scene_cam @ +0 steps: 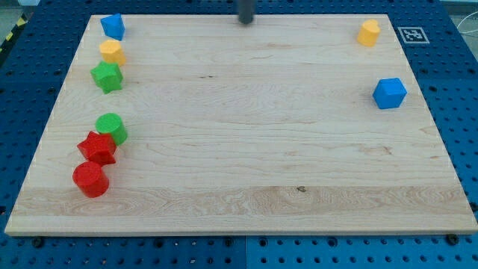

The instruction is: Slide the yellow heart to the center

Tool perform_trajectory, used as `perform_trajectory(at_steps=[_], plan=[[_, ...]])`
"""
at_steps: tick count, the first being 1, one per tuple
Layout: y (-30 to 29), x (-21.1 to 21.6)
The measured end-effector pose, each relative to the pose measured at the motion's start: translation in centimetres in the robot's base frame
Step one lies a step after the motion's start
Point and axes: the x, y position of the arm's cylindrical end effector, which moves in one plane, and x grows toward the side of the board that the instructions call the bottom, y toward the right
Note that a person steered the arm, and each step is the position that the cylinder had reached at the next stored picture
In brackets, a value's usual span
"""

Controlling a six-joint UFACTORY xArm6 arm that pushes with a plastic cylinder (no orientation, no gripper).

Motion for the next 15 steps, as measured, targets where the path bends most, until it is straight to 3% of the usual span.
perform_trajectory(at_steps=[3,4,8,9,11,14,15], plan=[[22.3,2.6],[22.8,6.6],[7.1,9.7],[7.5,11.9],[14.2,12.8],[10.5,17.0],[6.7,17.6]])
